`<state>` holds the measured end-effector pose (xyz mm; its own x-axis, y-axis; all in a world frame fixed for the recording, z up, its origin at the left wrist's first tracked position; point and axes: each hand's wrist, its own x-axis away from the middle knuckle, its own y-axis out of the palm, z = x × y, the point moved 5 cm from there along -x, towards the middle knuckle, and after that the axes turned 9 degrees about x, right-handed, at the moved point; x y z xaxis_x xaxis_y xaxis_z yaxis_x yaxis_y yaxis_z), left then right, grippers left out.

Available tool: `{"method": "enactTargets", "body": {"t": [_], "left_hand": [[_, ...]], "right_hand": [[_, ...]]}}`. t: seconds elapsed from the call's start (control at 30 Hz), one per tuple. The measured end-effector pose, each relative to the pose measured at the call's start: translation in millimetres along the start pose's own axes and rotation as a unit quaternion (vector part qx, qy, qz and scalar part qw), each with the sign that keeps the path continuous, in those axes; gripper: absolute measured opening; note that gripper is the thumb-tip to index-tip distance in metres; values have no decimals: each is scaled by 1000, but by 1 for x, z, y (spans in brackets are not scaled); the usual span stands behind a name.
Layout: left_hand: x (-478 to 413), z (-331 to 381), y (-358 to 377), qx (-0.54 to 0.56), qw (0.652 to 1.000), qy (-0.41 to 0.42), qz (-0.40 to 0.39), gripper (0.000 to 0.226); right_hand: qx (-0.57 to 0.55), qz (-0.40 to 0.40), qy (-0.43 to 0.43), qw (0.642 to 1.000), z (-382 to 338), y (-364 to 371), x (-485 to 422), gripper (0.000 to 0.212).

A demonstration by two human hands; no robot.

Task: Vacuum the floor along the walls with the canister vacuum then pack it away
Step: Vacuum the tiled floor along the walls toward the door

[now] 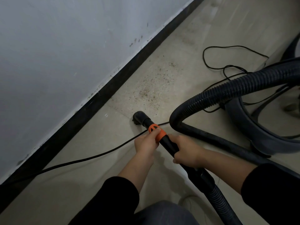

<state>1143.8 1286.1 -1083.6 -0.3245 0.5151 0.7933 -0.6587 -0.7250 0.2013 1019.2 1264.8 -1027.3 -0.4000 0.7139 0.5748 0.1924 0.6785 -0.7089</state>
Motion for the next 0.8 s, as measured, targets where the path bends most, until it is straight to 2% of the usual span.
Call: {"method": "enactTargets", "body": {"t": [0.37,0.57,0.8], "left_hand": [[5,-21,29,-56,997,-1,-49,25],[6,-23,39,-61,996,-4,-65,24],[-6,-17,52,-90,993,14,-72,28]], "right_hand": [[-36,23,36,998,29,-4,19,48],[-32,27,62,997,36,-7,24,27],[-59,49,81,994,38,-10,14,36]]}}
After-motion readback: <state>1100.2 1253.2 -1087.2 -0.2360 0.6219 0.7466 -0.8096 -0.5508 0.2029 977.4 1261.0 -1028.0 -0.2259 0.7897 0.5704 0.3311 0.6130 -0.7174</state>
